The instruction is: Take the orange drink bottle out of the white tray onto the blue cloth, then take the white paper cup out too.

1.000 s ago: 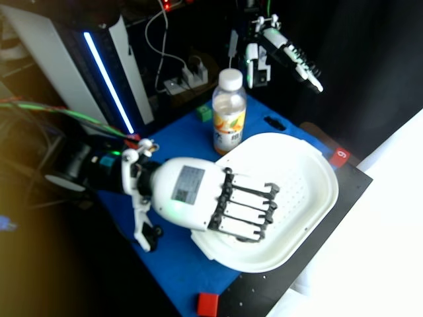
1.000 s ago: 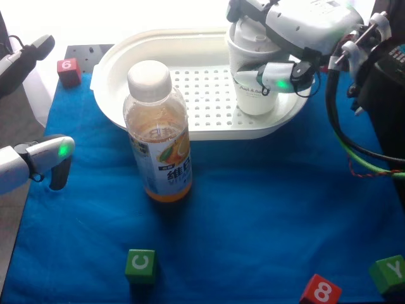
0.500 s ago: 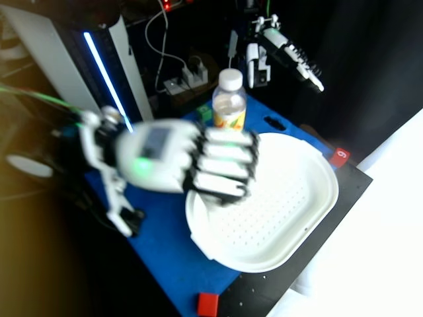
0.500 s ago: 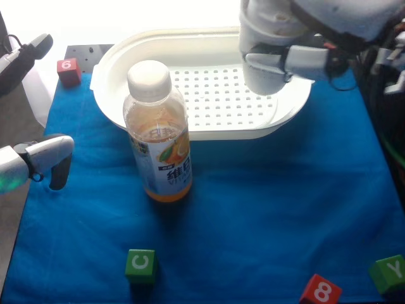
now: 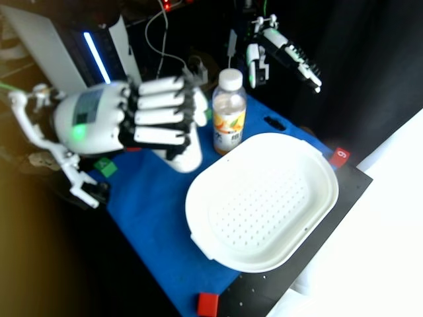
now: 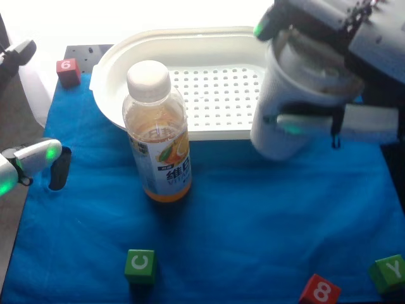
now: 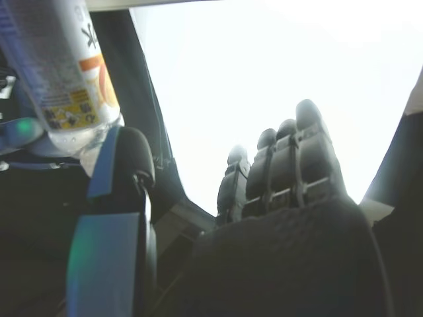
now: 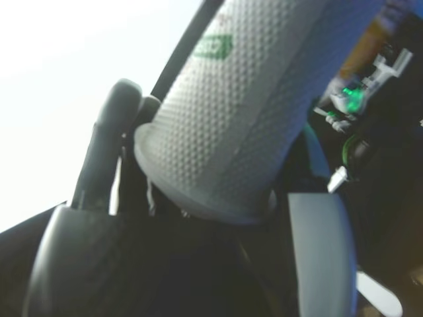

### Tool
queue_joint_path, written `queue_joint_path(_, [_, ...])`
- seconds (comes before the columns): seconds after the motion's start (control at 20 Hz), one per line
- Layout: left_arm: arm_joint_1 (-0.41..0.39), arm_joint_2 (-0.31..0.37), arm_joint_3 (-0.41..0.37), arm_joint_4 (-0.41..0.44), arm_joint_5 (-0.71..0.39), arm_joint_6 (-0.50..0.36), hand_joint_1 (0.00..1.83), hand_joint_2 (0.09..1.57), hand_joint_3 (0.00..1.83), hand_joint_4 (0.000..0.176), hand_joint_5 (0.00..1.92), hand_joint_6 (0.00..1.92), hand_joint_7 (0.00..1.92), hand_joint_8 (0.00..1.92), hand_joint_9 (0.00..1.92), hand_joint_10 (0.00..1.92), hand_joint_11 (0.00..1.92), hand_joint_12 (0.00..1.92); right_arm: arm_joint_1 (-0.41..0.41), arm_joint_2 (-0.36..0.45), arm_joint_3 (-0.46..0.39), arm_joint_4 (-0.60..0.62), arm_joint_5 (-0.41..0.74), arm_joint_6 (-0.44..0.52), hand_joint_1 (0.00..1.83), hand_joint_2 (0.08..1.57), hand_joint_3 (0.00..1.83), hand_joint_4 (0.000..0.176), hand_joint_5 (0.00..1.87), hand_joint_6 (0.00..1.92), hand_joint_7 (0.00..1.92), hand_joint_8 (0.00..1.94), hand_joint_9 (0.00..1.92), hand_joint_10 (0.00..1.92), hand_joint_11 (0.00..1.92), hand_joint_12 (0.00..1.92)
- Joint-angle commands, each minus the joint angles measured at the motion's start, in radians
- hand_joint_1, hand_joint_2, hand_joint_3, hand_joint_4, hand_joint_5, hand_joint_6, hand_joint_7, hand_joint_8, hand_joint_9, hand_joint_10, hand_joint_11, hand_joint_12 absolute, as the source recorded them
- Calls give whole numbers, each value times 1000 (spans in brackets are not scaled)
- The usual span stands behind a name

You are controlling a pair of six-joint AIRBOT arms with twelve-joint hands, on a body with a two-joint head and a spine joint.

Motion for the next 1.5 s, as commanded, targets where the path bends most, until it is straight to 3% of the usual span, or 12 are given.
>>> queue_joint_path(0.0, [0,4,0,2,-136,-8,812,1165,2,106,5,1,0,0,0,0,0,167,-13,0,-7,16,136,12,853,1308,0,0,0,1629,76,1655,333,1871,474,1921])
queue_joint_path(0.15, [0,4,-1,-1,-140,-8,814,1158,0,110,25,6,0,0,0,0,0,488,-51,-7,-4,18,95,13,768,1336,12,0,0,1384,48,1781,100,1921,92,1921])
queue_joint_path(0.3, [3,4,-2,-6,-146,-8,788,1150,0,136,19,0,0,0,0,0,0,371,-75,-47,33,17,3,12,854,1313,0,0,0,1403,18,1871,163,1921,272,1921])
queue_joint_path(0.45, [4,13,-5,-6,-149,-8,767,1144,0,135,24,2,0,0,0,0,0,355,-98,-74,47,18,-38,12,879,1278,0,0,0,1343,0,1520,92,1855,209,1921])
queue_joint_path(0.55, [8,13,-7,-13,-161,-8,773,1152,0,124,23,4,0,0,0,0,0,342,-108,-81,47,17,-50,12,812,1284,0,0,0,1040,0,1038,36,1536,61,1870])
queue_joint_path(0.7, [13,15,-8,-20,-169,-8,762,1151,0,142,40,7,0,0,0,0,0,373,-119,-73,35,17,-52,12,702,1234,0,0,0,263,0,256,0,580,0,1481])
queue_joint_path(0.8, [17,16,-9,-23,-175,-8,787,1148,0,139,43,5,0,0,0,0,0,271,-119,-55,16,14,-50,12,505,1191,0,43,0,10,0,9,0,30,0,1067])
queue_joint_path(1.1, [25,15,-10,-32,-182,-8,789,1153,0,126,20,0,0,0,0,0,5,3,-119,32,-43,8,32,12,392,1015,0,170,0,0,0,0,0,0,0,601])
queue_joint_path(1.2, [26,15,-10,-33,-182,-8,798,1155,0,128,28,3,0,0,0,0,0,0,-119,54,-56,13,80,12,360,976,0,145,0,0,0,0,0,0,0,685])
queue_joint_path(1.3, [26,15,-10,-33,-186,-8,820,1175,8,106,9,0,0,0,0,0,5,2,-119,74,-62,31,135,12,397,964,0,96,0,0,0,0,0,0,0,71])
queue_joint_path(1.4, [26,21,-6,-32,-191,-8,828,1181,9,106,0,0,0,0,0,0,19,10,-119,94,-61,68,180,6,317,1049,25,118,0,0,0,0,0,0,0,2])
queue_joint_path(1.45, [26,25,-5,-30,-193,-7,789,1175,5,92,0,0,0,0,0,0,44,25,-120,106,-60,92,191,-15,273,1105,48,86,0,0,0,0,0,0,0,0])
